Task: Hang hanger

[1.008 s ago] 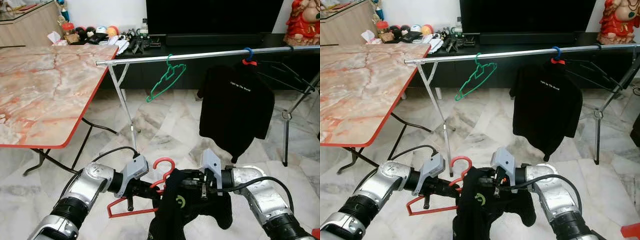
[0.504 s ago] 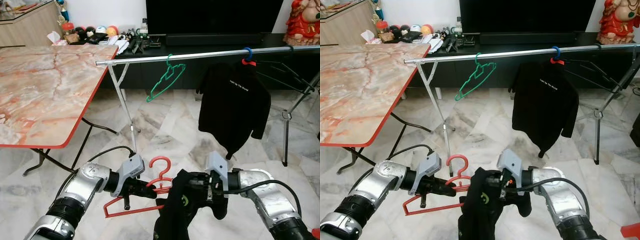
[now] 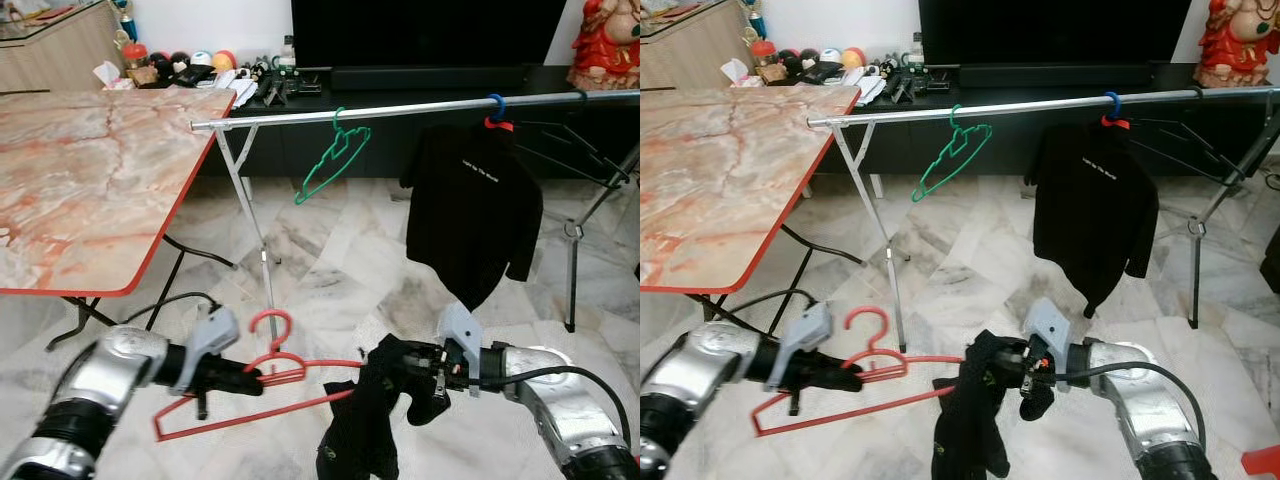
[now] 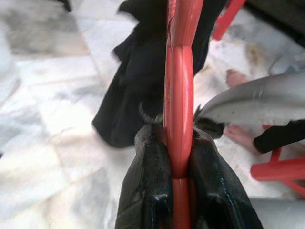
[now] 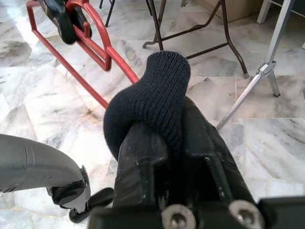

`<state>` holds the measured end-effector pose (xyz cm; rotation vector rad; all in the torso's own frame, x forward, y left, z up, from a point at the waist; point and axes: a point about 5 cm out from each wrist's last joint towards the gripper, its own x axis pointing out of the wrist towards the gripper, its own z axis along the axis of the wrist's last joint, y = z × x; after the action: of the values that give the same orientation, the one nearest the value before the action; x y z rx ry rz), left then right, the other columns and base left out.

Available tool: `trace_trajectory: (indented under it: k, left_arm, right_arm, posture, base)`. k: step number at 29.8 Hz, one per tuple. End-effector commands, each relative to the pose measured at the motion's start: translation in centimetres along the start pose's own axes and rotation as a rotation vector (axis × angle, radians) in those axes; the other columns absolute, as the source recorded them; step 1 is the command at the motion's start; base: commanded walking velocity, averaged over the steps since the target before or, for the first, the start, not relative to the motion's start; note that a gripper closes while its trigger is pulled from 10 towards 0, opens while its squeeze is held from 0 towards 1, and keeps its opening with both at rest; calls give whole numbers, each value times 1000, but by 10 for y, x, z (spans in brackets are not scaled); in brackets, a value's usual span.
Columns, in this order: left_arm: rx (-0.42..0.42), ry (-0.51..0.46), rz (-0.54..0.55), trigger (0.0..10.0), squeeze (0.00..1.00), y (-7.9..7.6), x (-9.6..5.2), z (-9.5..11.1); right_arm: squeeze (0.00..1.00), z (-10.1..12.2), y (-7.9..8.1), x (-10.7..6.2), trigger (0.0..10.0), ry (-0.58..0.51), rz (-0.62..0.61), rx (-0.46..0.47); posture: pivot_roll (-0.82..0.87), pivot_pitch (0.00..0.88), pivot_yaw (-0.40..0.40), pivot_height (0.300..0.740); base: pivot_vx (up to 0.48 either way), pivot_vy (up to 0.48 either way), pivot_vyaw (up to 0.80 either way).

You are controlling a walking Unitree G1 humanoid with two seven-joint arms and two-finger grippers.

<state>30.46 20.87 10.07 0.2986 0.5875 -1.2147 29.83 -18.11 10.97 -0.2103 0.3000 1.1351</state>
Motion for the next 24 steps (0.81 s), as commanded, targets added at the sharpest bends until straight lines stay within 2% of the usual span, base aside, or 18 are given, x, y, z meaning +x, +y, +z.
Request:
trace_trajectory:
  k: [1, 2, 5, 6, 7, 8, 12, 13, 16, 17, 18, 19, 20, 21, 22, 23, 24]
  left_arm:
    - [-18, 51, 33, 0, 0, 0, -10, -13]
    - [-41, 66, 61, 0, 0, 1, -18, -20]
    - [-66, 66, 86, 0, 0, 2, -25, -25]
    - [-77, 102, 114, 0, 0, 2, -35, -34]
    - [-77, 102, 114, 0, 0, 2, -35, -34]
    - [-96, 121, 123, 0, 0, 0, -44, -41]
    - [-122, 159, 138, 0, 0, -4, -57, -53]
    - [-133, 193, 172, 0, 0, -4, -61, -61]
    - [-140, 209, 186, 0, 0, -7, -63, -68]
    - [-146, 201, 251, 0, 0, -5, -61, -73]
    - [-121, 217, 341, 0, 0, -6, -53, -83]
    - [-121, 217, 341, 0, 0, -6, -53, -83]
    - [-97, 225, 392, 0, 0, -6, -48, -88]
    - [-148, 221, 433, 0, 0, -7, -43, -94]
    - [-203, 216, 472, 2745, 0, -12, -36, -104]
    - [-211, 220, 506, 2745, 0, -16, -30, -112]
    - [-248, 225, 543, 8706, 0, -20, -24, -120]
  right_arm:
    - [0, 4, 0, -5, 0, -6, -17, -26]
    - [0, 1, -1, -6, 0, 11, -22, -26]
    - [0, -1, -1, -8, 0, 29, -24, -28]
    - [0, -5, 0, -10, 0, 60, -30, -35]
    - [0, -5, 0, -10, 0, 60, -30, -35]
    - [0, -10, 0, -13, 0, 86, -35, -35]
    - [0, -15, -1, -17, 0, 112, -58, -33]
    - [0, -16, -2, -18, 0, 109, -80, -30]
    - [0, -17, -4, -19, 0, 99, -119, -24]
    - [0, -16, -8, -20, 0, 77, -181, -21]
    - [0, -14, -20, -23, 0, 19, -350, 21]
    - [0, -14, -20, -23, 0, 19, -350, 21]
    - [0, -14, -26, -25, 0, -9, -434, 63]
    - [0, -14, -27, -26, 0, -42, -481, 96]
    - [0, -16, -29, -28, 0, -94, -555, 146]
    - [0, -17, -29, -30, 0, -128, -610, 184]
    - [0, -17, -29, -31, 0, -151, -666, 203]
  posture:
    - [-19, 79, 66, 740]
    - [-20, 82, 64, 740]
    - [-21, 83, 62, 740]
    - [-19, 82, 57, 740]
    - [-19, 82, 57, 740]
    - [-16, 80, 54, 740]
    - [-13, 80, 51, 740]
    - [-12, 79, 48, 740]
    - [-14, 76, 45, 740]
    - [-12, 74, 44, 740]
    - [-3, 66, 36, 740]
    - [-3, 66, 36, 740]
    - [-2, 64, 35, 740]
    - [2, 55, 27, 740]
    - [7, 45, 23, 740]
    - [9, 42, 22, 740]
    - [10, 36, 20, 740]
  base:
    - [0, 0, 0]
    - [0, 0, 0]
    - [0, 0, 0]
    - [0, 0, 0]
    - [0, 0, 0]
    - [0, 0, 0]
    - [0, 0, 0]
    - [0, 0, 0]
    - [0, 0, 0]
    - [0, 0, 0]
    - [0, 0, 0]
    - [0, 0, 0]
    - [0, 0, 0]
    - [0, 0, 0]
    - [0, 0, 0]
    - [0, 0, 0]
    - [0, 0, 0]
